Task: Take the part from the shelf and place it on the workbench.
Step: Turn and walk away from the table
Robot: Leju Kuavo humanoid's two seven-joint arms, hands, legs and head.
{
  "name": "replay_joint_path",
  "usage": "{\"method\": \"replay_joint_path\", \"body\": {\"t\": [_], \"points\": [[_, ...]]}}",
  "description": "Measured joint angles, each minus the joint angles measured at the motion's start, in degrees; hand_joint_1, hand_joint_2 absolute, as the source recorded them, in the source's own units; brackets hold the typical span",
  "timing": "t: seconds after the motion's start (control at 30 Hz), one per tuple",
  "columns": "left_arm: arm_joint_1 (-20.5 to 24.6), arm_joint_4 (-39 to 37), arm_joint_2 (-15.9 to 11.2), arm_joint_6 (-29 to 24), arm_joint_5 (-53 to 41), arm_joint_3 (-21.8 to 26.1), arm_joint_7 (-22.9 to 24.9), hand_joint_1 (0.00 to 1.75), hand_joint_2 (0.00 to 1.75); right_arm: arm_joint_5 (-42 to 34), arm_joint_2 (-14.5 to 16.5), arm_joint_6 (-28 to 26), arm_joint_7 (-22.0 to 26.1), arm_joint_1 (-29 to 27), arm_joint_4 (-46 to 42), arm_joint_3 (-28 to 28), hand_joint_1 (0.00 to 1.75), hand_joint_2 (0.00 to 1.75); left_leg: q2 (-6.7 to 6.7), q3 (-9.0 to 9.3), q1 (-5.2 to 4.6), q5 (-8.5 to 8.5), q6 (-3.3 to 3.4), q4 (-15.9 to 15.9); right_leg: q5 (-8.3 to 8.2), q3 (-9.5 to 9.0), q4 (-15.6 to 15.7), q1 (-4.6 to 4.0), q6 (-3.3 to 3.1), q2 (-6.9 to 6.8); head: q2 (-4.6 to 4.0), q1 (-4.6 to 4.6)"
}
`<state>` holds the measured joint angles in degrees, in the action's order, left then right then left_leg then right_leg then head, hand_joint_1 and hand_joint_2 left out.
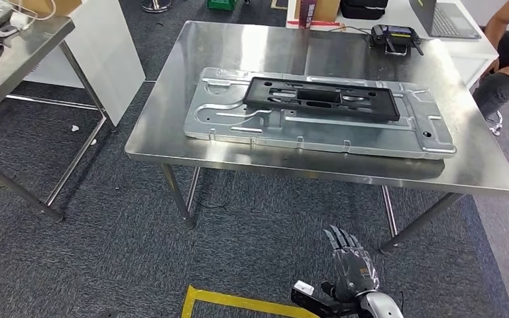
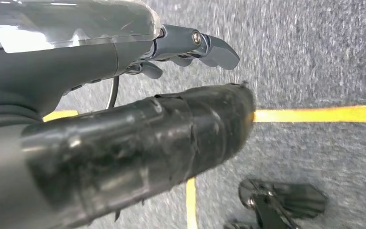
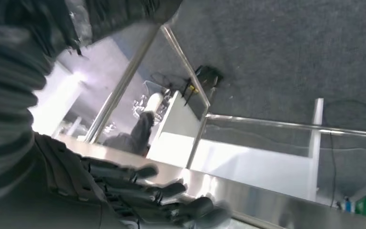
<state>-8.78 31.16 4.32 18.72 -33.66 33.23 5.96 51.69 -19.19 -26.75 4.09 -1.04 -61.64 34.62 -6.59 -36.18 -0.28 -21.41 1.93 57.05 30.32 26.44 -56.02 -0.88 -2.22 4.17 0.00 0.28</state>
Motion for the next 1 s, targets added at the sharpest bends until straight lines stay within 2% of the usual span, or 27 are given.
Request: {"method": "replay_joint_path", "body": {"t": [0.03, 0.07, 0.1, 0.17, 0.2, 0.23, 0.27, 0.3, 0.33, 0.37, 0.4, 0.43, 0.47, 0.53, 0.57, 0.6, 0.63, 0.67, 0.7, 0.73, 0.77, 0.8, 0.83, 0.87, 0.9, 0.93, 1.0], "points": [[-0.1, 0.1, 0.1, 0.0, -0.1, 0.2, 0.0, 0.0, 0.0, 0.0, 0.2, 0.0, -0.4, 0.1, 0.8, -0.2, 0.0, 1.75, -0.21, -0.16, 0.11, 0.32, -0.3, -0.1, -0.65, 0.07, 0.5, 0.11, -0.12, -0.64, 0.0, 0.04], [-0.3, 0.2, 0.1, 0.1, -0.3, 0.4, 0.1, 0.0, 0.0, -0.3, 0.5, 0.1, -1.1, 0.3, 1.7, -0.3, 0.0, 1.75, 0.47, -0.49, 0.06, -0.24, -0.57, 0.3, -1.31, 0.18, 1.1, 0.28, -0.32, -1.37, -0.01, 0.01], [-0.3, 0.3, 0.2, 0.1, -0.6, 0.6, 0.1, 0.0, 0.0, -0.9, 0.9, 0.2, -1.7, 0.4, 3.1, -0.6, 0.0, 1.75, 1.71, -1.03, 0.0, -1.82, -0.82, 1.4, -2.09, 0.44, 1.6, 0.54, -0.52, -2.18, -0.01, -0.09], [0.0, 0.4, 0.2, 0.0, -1.3, 0.8, -0.1, 0.0, 0.0, -3.1, 2.2, 0.2, -1.5, 0.8, 8.5, -1.6, 0.0, 1.75, 4.69, -2.64, 0.29, -7.48, -1.54, 6.6, -3.36, 1.43, 2.2, 0.87, -0.49, -3.96, -0.01, -0.27], [0.3, 0.4, 0.2, -0.2, -1.6, 0.8, -0.3, 0.0, 0.0, -4.5, 3.0, 0.1, -0.8, 1.0, 12.0, -2.2, 0.0, 1.75, 5.38, -3.49, 0.67, -9.9, -2.08, 10.1, -3.81, 2.13, 2.0, 0.99, -0.31, -4.98, -0.01, -0.32], [0.6, 0.4, 0.1, -0.3, -1.9, 0.9, -0.6, 0.0, 0.0, -5.7, 3.8, 0.1, 0.1, 1.2, 15.9, -2.8, 0.0, 1.75, 5.75, -3.98, 1.1, -11.03, -2.68, 13.4, -4.19, 2.96, 1.8, 1.16, 0.05, -6.03, -0.01, -0.32], [0.8, 0.3, 0.1, -0.5, -2.1, 0.9, -0.8, 0.0, 0.0, -6.7, 4.5, 0.3, 0.7, 1.5, 19.7, -3.3, 0.0, 1.75, 6.01, -3.89, 1.56, -10.63, -3.33, 15.5, -4.52, 3.88, 1.3, 1.4, 0.42, -7.04, 0.0, -0.32], [1.0, 0.2, 0.0, -0.6, -2.2, 1.0, -1.0, 0.0, 0.0, -7.4, 5.3, 0.7, 1.1, 1.8, 23.4, -3.8, 0.0, 1.75, 6.28, -2.97, 2.05, -9.07, -3.99, 16.0, -4.79, 4.9, 0.7, 1.7, 0.79, -7.98, 0.0, -0.32], [1.1, 0.1, -0.2, -0.7, -2.3, 1.0, -1.2, 0.0, 0.0, -8.0, 6.1, 1.3, 1.3, 2.1, 26.9, -4.2, 0.0, 1.75, 6.79, -1.1, 2.54, -7.21, -4.64, 14.5, -4.94, 5.94, -0.1, 2.01, 1.2, -8.8, 0.0, -0.32], [1.4, -0.1, -0.3, -0.8, -2.4, 1.0, -1.3, 0.0, 0.0, -8.6, 6.7, 2.3, 1.3, 2.3, 30.2, -4.6, 0.0, 1.75, 7.83, 1.48, 3.01, -6.34, -5.33, 11.5, -4.99, 6.89, -1.1, 2.25, 1.65, -9.57, 0.0, -0.35], [1.8, -0.4, -0.5, -0.9, -2.3, 1.0, -1.5, 0.0, 0.0, -9.4, 7.3, 3.6, 1.1, 2.4, 33.1, -5.1, 0.0, 1.75, 9.02, 4.2, 3.04, -6.62, -5.73, 7.7, -4.94, 7.75, -2.1, 2.39, 2.14, -10.29, 0.0, -0.42], [2.1, -0.7, -0.8, -1.0, -2.1, 1.1, -1.7, 0.0, 0.0, -10.2, 8.0, 5.3, 0.7, 2.3, 35.8, -5.7, 0.0, 1.75, 9.98, 6.06, 2.94, -7.51, -5.55, 4.7, -4.9, 8.32, -3.0, 2.31, 2.67, -11.02, 0.0, -0.44], [2.4, -1.1, -1.2, -1.0, -1.9, 1.2, -1.8, 0.0, 0.0, -10.9, 8.7, 7.1, 0.0, 2.2, 38.1, -6.3, 0.0, 1.75, 10.53, 7.04, 2.73, -8.55, -5.07, 2.8, -4.96, 8.61, -3.6, 2.24, 3.12, -11.68, -0.01, -0.46], [2.5, -2.8, -2.8, -0.8, -1.3, 1.8, -2.3, 0.0, 0.0, -11.6, 11.0, 10.8, -2.3, 2.0, 41.9, -7.2, 0.0, 1.75, 10.06, 6.65, 2.34, -8.67, -3.23, 2.1, -5.54, 8.67, -3.8, 2.22, 3.79, -12.71, -0.01, -0.38], [2.6, -4.0, -4.0, -0.5, -1.2, 2.2, -2.6, 0.0, 0.0, -11.6, 12.2, 12.4, -3.5, 2.0, 43.2, -7.5, 0.0, 1.75, 9.74, 6.24, 2.33, -8.25, -2.49, 2.0, -5.2, 8.78, -3.9, 2.43, 4.06, -12.17, -0.01, -0.38], [2.7, -5.4, -5.4, -0.2, -1.3, 2.6, -3.0, 0.0, 0.0, -11.6, 13.3, 13.7, -4.5, 1.9, 44.4, -7.6, 0.0, 1.75, 9.44, 5.7, 2.32, -7.68, -1.79, 1.9, -3.72, 9.1, -4.8, 2.58, 4.24, -10.76, 0.0, -0.39], [3.0, -6.8, -6.7, 0.0, -1.7, 3.0, -3.5, 0.0, 0.0, -11.6, 14.3, 14.6, -5.0, 1.7, 45.3, -7.8, 0.0, 1.75, 9.05, 5.04, 2.31, -7.0, -1.14, 1.8, -1.18, 9.66, -6.6, 2.68, 4.28, -8.92, 0.0, -0.4], [3.4, -8.0, -8.0, 0.2, -2.1, 3.2, -3.9, 0.0, 0.0, -11.8, 15.2, 15.3, -5.2, 1.5, 46.1, -7.9, 0.0, 1.75, 8.54, 4.24, 2.24, -6.31, -0.64, 1.8, 2.16, 10.37, -9.4, 2.72, 4.18, -6.85, 0.0, -0.39], [3.9, -9.3, -9.2, 0.2, -2.5, 3.4, -4.4, 0.0, 0.0, -12.0, 15.9, 15.9, -5.0, 1.2, 46.7, -8.1, 0.0, 1.75, 7.87, 3.34, 2.03, -5.56, -0.28, 1.8, 5.24, 10.99, -12.8, 2.65, 3.9, -5.51, 0.0, -0.39], [4.5, -10.4, -10.0, 0.0, -2.9, 3.5, -4.8, 0.0, 0.0, -12.3, 16.6, 16.3, -4.8, 1.1, 47.3, -8.3, 0.0, 1.75, 7.08, 2.43, 1.76, -4.82, -0.02, 1.8, 7.19, 11.29, -15.8, 2.52, 3.62, -4.91, 0.0, -0.37], [5.0, -11.4, -10.7, -0.2, -3.2, 3.5, -5.1, 0.0, 0.0, -12.7, 17.0, 16.7, -4.6, 1.1, 47.8, -8.7, 0.0, 1.75, 6.23, 1.49, 1.44, -4.1, 0.09, 1.8, 7.82, 11.01, -17.6, 2.33, 3.27, -4.6, 0.0, -0.36], [5.3, -12.3, -11.3, -0.4, -3.4, 3.5, -5.3, 0.0, 0.0, -13.1, 17.3, 17.1, -4.4, 1.2, 48.2, -9.1, 0.0, 1.75, 5.35, 0.63, 1.15, -3.41, 0.12, 1.9, 7.15, 9.9, -17.8, 2.06, 2.79, -4.39, 0.0, -0.38], [5.5, -13.0, -11.8, -0.7, -3.6, 3.5, -5.4, 0.0, 0.0, -13.4, 17.7, 17.4, -4.2, 1.3, 48.5, -9.5, 0.0, 1.75, 4.51, -0.12, 0.9, -2.76, 0.08, 1.9, 5.56, 7.93, -16.2, 1.71, 2.19, -4.08, 0.0, -0.37], [5.5, -13.7, -12.1, -0.8, -3.6, 3.5, -5.5, 0.0, 0.0, -13.7, 17.9, 17.7, -4.1, 1.5, 48.7, -9.9, 0.0, 1.75, 3.75, -0.75, 0.7, -2.12, 0.01, 1.9, 3.84, 5.26, -13.0, 1.24, 1.37, -3.35, 0.0, -0.37], [5.6, -14.2, -12.3, -0.9, -3.7, 3.5, -5.5, 0.0, 0.0, -13.9, 18.0, 17.9, -4.1, 1.6, 48.9, -10.3, 0.0, 1.75, 3.06, -1.27, 0.57, -1.52, -0.11, 1.9, 2.89, 2.42, -8.9, 0.78, 0.42, -2.19, 0.0, -0.38], [5.7, -14.7, -12.4, -1.0, -3.9, 3.5, -5.6, 0.0, 0.0, -14.1, 18.2, 18.0, -4.0, 1.7, 49.1, -10.6, 0.0, 1.75, 2.46, -1.66, 0.51, -0.89, -0.29, 1.9, 2.59, 0.02, -5.0, 0.5, -0.25, -1.1, 0.0, -0.38], [6.2, -15.7, -12.8, -1.3, -4.1, 3.5, -5.8, 0.0, 0.0, -14.6, 18.5, 18.3, -4.0, 2.0, 49.5, -11.1, 0.0, 1.75, 1.27, -2.24, 0.7, 0.55, -0.91, 1.5, 3.0, -2.12, -0.6, 0.06, -0.75, -0.13, 0.0, -0.39]]}}
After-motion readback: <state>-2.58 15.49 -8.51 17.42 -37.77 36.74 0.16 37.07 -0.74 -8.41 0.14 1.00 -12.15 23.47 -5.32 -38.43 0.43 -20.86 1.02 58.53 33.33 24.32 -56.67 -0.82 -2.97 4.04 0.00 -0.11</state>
